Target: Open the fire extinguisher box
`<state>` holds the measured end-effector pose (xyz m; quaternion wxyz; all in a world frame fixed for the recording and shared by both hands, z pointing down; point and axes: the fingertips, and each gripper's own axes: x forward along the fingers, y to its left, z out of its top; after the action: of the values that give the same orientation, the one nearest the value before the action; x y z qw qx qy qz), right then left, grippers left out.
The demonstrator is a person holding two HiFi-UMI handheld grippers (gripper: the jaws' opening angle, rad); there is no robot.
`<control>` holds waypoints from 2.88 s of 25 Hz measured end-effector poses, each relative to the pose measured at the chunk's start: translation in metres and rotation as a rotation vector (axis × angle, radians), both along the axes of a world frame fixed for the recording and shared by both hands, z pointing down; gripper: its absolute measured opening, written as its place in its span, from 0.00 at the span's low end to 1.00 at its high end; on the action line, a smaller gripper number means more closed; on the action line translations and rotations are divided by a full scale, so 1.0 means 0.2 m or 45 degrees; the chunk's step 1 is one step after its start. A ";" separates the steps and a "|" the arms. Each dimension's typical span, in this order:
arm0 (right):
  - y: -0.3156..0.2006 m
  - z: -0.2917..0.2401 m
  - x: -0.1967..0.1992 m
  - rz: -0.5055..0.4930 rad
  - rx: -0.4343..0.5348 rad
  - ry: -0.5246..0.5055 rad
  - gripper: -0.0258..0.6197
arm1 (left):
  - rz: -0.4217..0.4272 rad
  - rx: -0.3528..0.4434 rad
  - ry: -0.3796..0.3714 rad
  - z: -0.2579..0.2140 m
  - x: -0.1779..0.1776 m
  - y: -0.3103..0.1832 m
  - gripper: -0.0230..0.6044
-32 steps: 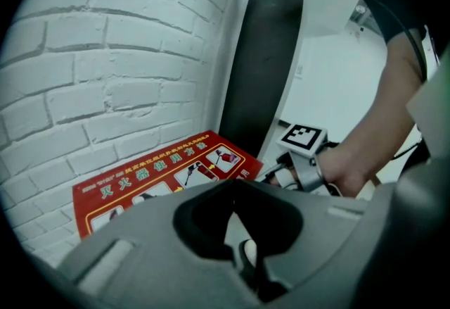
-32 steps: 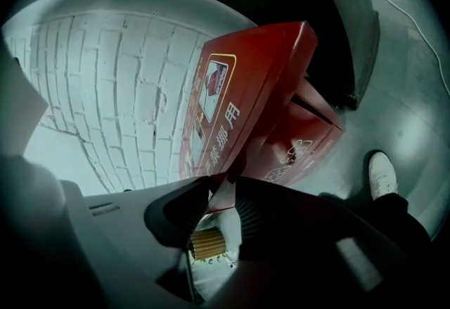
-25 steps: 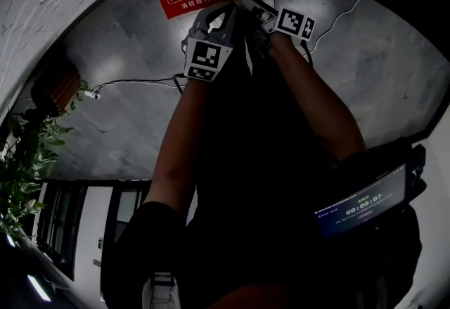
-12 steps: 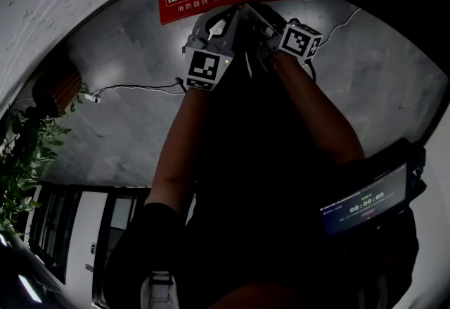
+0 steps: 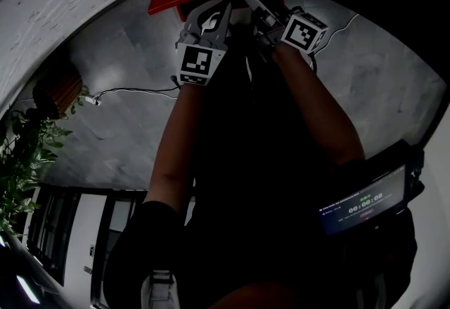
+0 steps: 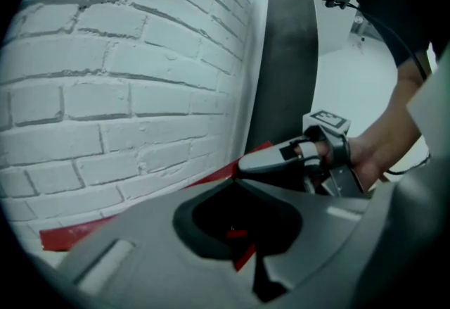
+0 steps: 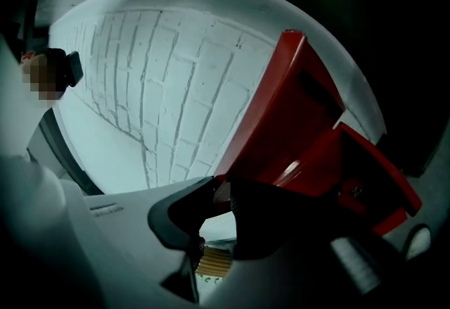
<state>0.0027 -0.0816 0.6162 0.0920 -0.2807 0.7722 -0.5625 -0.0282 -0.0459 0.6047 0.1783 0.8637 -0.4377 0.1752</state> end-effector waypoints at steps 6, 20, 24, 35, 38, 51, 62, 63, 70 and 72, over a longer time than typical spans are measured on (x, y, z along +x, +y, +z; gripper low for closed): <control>-0.13 -0.09 -0.03 0.028 0.089 -0.056 0.14 | -0.005 0.025 -0.003 -0.01 -0.01 -0.04 0.04; -0.50 -0.11 -0.10 0.073 0.107 -0.042 0.13 | -0.035 0.048 -0.016 -0.05 -0.12 -0.18 0.04; -0.57 -0.09 -0.11 0.092 0.100 -0.024 0.12 | -0.049 0.037 -0.021 -0.05 -0.18 -0.16 0.04; -0.58 -0.10 -0.21 0.043 0.078 0.060 0.21 | -0.104 0.033 0.029 -0.17 -0.37 -0.18 0.04; -0.46 -0.19 -0.16 -0.018 0.111 0.118 0.18 | -0.093 0.031 0.042 -0.28 -0.35 -0.11 0.04; 0.25 -1.56 -0.12 -0.434 0.975 0.394 0.05 | 0.071 0.292 0.227 -1.42 -0.17 0.26 0.04; 0.50 -2.13 -0.24 -0.633 1.319 0.388 0.06 | 0.021 0.367 0.342 -1.97 -0.22 0.41 0.04; 0.50 -2.15 -0.23 -0.636 1.324 0.392 0.06 | 0.026 0.378 0.334 -1.99 -0.21 0.42 0.04; 0.54 -2.23 -0.21 -0.607 1.322 0.377 0.06 | 0.074 0.473 0.342 -2.11 -0.15 0.39 0.04; 0.55 -2.24 -0.20 -0.606 1.322 0.387 0.06 | 0.090 0.480 0.343 -2.13 -0.13 0.39 0.04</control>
<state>-0.0375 0.0291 0.1675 -0.0231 -0.0953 0.9927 -0.0696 -0.0535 0.0328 0.1779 0.0645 0.9121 -0.4042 -0.0205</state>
